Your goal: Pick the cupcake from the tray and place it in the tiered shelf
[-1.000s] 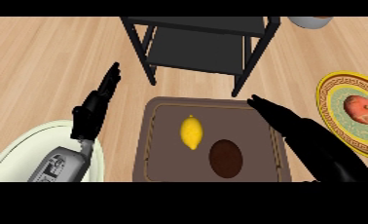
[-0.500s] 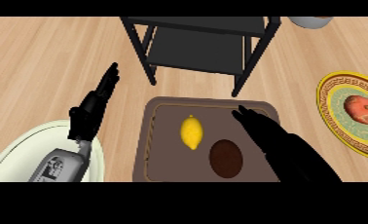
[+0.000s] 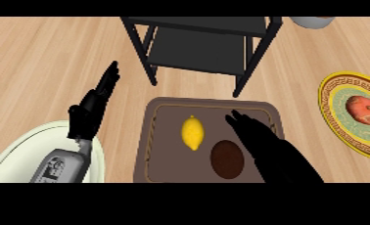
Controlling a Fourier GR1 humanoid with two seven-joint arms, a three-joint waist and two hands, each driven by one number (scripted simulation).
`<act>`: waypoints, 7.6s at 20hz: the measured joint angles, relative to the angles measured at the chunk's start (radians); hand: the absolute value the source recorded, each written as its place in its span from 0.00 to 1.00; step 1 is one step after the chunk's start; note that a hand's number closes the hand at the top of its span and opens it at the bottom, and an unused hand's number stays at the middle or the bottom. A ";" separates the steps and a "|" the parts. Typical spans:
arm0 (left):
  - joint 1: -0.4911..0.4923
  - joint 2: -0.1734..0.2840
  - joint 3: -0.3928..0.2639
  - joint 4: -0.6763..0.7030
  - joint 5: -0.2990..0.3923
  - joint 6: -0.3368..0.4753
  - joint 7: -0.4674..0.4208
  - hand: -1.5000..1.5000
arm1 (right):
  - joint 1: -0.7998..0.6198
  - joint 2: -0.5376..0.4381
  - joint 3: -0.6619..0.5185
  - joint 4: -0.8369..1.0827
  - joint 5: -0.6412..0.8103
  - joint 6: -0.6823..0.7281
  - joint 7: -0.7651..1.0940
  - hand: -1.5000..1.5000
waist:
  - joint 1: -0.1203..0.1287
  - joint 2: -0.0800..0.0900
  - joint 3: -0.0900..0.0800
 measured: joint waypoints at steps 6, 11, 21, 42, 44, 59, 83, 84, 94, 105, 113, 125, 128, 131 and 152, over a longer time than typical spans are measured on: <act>-0.023 -0.031 0.040 0.021 -0.030 -0.031 0.007 0.50 | -0.004 0.062 -0.007 0.026 0.041 0.042 0.010 0.00 | 0.000 0.000 0.000; 0.007 -0.055 0.045 -0.001 -0.058 -0.044 0.003 0.50 | 0.039 0.076 0.014 0.045 0.102 0.031 -0.020 0.00 | 0.000 0.000 0.000; -0.009 -0.079 0.088 -0.005 -0.090 -0.079 0.029 0.50 | 0.059 0.105 0.022 0.144 0.198 0.021 -0.090 0.00 | 0.000 0.000 0.000; 0.051 -0.135 0.114 -0.044 -0.156 -0.120 0.011 0.50 | 0.074 0.159 -0.021 0.364 0.320 -0.051 -0.258 0.00 | 0.001 0.000 0.000; 0.044 -0.132 0.126 -0.034 -0.158 -0.127 0.005 0.50 | 0.086 0.161 -0.015 0.392 0.334 -0.072 -0.284 0.00 | 0.001 0.000 0.000; 0.027 -0.142 0.161 -0.031 -0.167 -0.153 0.013 0.50 | 0.080 0.125 -0.010 0.458 0.420 -0.091 -0.415 1.00 | 0.001 -0.002 -0.001; -0.043 -0.187 0.108 0.021 -0.186 -0.169 0.020 0.50 | -0.420 0.272 0.266 0.562 0.448 -0.709 0.298 1.00 | 0.100 0.001 -0.002; -0.046 -0.185 0.111 0.024 -0.187 -0.169 0.021 0.50 | -0.447 0.272 0.262 0.563 0.456 -0.719 0.306 1.00 | 0.099 0.000 -0.002; -0.050 -0.181 0.119 0.044 -0.189 -0.165 0.026 0.50 | -0.691 0.267 0.191 0.611 0.598 -0.727 0.407 1.00 | 0.081 -0.016 -0.006; -0.061 -0.172 0.135 0.047 -0.182 -0.168 0.025 0.50 | -0.952 0.267 0.018 0.733 0.716 -0.652 0.443 1.00 | 0.077 -0.015 -0.006; -0.055 -0.178 0.128 0.044 -0.189 -0.163 0.018 0.50 | -1.140 0.268 -0.105 0.862 0.757 -0.604 0.442 1.00 | 0.078 -0.009 -0.005; -0.058 -0.171 0.146 0.053 -0.181 -0.165 0.007 0.50 | -1.354 0.268 -0.161 1.071 0.796 -0.534 0.440 1.00 | 0.062 -0.001 -0.004; -0.045 -0.167 0.142 0.039 -0.184 -0.167 0.003 0.50 | -1.360 0.268 -0.164 1.125 0.807 -0.539 0.434 1.00 | 0.059 0.002 -0.003; -0.043 -0.171 0.137 0.032 -0.186 -0.167 0.010 0.50 | -1.371 0.268 -0.155 1.196 0.824 -0.545 0.424 1.00 | 0.058 0.005 -0.003; -0.022 -0.158 0.164 0.026 -0.172 -0.172 -0.010 0.50 | -1.277 0.272 -0.333 1.331 0.884 -0.954 0.277 1.00 | 0.044 0.011 -0.001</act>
